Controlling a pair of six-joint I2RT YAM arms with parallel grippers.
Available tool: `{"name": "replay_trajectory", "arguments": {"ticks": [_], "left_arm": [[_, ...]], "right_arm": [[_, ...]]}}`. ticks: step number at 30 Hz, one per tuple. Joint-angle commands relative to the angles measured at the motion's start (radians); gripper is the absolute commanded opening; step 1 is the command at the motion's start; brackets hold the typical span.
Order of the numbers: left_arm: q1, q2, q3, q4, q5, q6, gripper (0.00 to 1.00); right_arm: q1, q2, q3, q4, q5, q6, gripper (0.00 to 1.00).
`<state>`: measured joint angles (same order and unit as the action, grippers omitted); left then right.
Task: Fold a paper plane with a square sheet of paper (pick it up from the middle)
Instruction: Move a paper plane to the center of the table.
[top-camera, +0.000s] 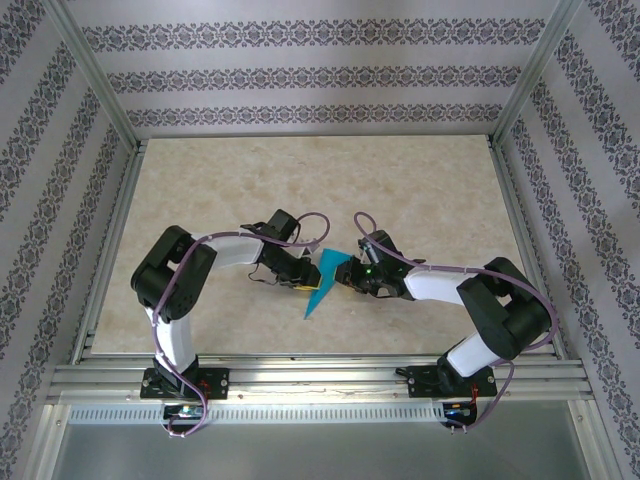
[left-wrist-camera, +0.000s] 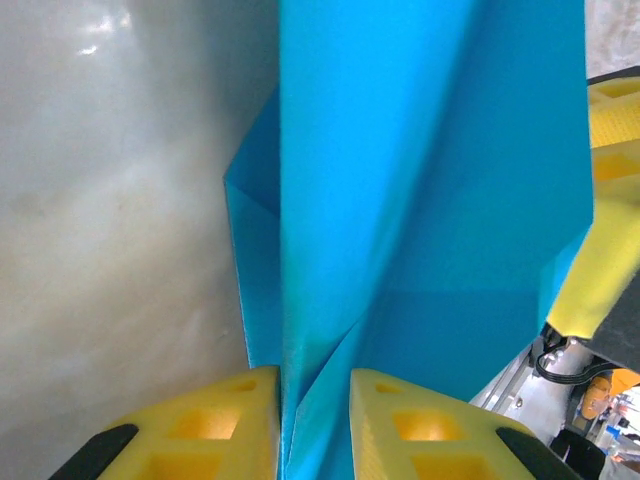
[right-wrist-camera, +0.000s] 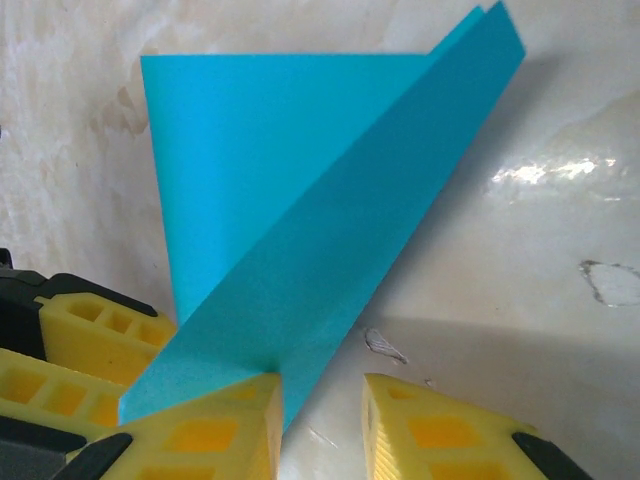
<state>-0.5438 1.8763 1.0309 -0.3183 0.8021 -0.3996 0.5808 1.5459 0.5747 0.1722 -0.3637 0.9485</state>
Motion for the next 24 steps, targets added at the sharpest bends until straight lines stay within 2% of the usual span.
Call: {"name": "replay_trajectory", "arguments": {"ticks": [1, 10, 16, 20, 24], "left_arm": [[-0.013, 0.037, 0.027, -0.006, 0.012, 0.025, 0.27], [-0.024, 0.063, 0.033, 0.009, 0.020, 0.022, 0.28], [-0.028, 0.016, 0.031, 0.040, 0.019, 0.001, 0.11], [-0.029, -0.063, 0.035, 0.026, -0.037, -0.019, 0.07], [-0.029, -0.164, 0.030, -0.027, -0.210, -0.043, 0.06]], "right_arm": [[0.015, 0.006, -0.011, 0.022, -0.006, 0.014, 0.28], [0.016, 0.003, -0.023, 0.029, -0.001, 0.016, 0.28], [0.017, -0.015, -0.032, 0.027, 0.006, 0.019, 0.28], [0.010, -0.063, -0.039, -0.005, 0.028, 0.014, 0.28], [-0.003, -0.150, -0.059, -0.018, 0.047, 0.031, 0.33]]}}
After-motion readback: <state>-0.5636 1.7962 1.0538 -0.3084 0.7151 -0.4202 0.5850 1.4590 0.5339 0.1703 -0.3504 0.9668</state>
